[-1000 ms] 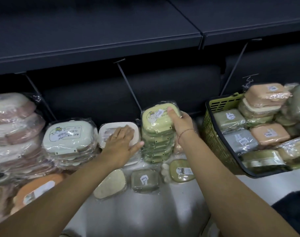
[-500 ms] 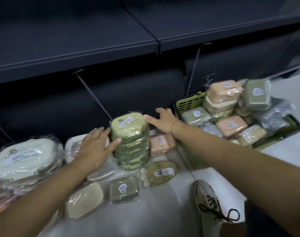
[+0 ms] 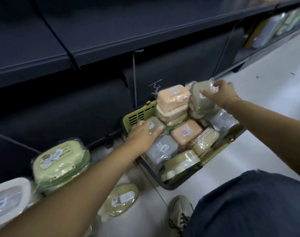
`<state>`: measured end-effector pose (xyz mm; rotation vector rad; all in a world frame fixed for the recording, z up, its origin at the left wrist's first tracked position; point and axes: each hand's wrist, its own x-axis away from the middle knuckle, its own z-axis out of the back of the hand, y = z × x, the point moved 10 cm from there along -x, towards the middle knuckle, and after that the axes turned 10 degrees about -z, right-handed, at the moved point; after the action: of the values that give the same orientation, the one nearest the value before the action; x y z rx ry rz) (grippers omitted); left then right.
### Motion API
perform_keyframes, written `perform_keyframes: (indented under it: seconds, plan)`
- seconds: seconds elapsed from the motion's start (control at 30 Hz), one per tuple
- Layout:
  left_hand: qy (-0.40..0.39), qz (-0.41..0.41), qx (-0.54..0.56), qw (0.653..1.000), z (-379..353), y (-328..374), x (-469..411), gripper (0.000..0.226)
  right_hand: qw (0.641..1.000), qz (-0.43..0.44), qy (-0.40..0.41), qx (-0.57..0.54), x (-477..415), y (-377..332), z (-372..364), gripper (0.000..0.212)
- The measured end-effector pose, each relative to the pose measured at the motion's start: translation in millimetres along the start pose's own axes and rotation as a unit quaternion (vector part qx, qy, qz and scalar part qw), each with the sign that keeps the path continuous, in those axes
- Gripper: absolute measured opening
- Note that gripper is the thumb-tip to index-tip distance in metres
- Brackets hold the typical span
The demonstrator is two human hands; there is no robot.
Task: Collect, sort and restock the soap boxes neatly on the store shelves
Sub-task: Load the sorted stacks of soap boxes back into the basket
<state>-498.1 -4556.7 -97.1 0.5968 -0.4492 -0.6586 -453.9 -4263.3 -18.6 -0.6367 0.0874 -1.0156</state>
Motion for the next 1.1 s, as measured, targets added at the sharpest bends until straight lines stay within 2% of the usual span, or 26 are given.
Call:
perform_keyframes:
  seconds: [0.1,0.3,0.43,0.57,0.7,0.77,0.9,0.97,1.1]
  plan:
    - [-0.021,0.047,-0.014,0.999,-22.1,-8.3,-40.3,0.073,0.999,-0.041,0.005,0.032,-26.5,35.1,-7.4,0.086]
    - [-0.037,0.165,-0.063,0.984,-41.5,-59.4,-72.2,0.085,0.990,-0.016,0.026,0.138,-42.2,40.3,-32.1,0.077]
    - [-0.060,0.197,-0.114,0.972,-45.6,-74.2,-74.0,0.104,0.991,-0.008,0.002,0.134,-40.5,40.1,-45.5,0.083]
    - [-0.102,0.217,-0.139,0.961,-49.5,-80.8,-70.6,0.116,0.988,-0.012,0.024,0.151,-38.5,39.7,-39.9,0.086]
    - [-0.150,0.214,-0.172,0.950,-43.8,-79.3,-63.4,0.121,0.997,-0.017,0.006,0.069,-23.3,36.6,-30.8,0.083]
    - [-0.127,0.192,-0.165,0.959,-33.3,-73.9,-59.1,0.109,1.000,-0.022,-0.020,-0.002,-14.2,33.6,-25.2,0.083]
    - [-0.036,0.131,-0.064,0.989,-8.7,-52.3,-41.8,0.075,0.995,-0.046,-0.048,-0.074,9.1,30.8,-10.3,0.076]
    - [0.013,0.106,-0.033,0.994,12.0,-38.5,-24.7,0.068,0.993,-0.052,-0.059,-0.090,26.8,25.2,-1.5,0.073]
    - [0.148,0.060,0.050,0.986,83.5,-23.0,36.7,0.057,0.988,0.009,-0.108,-0.111,77.9,-17.4,15.5,0.054]
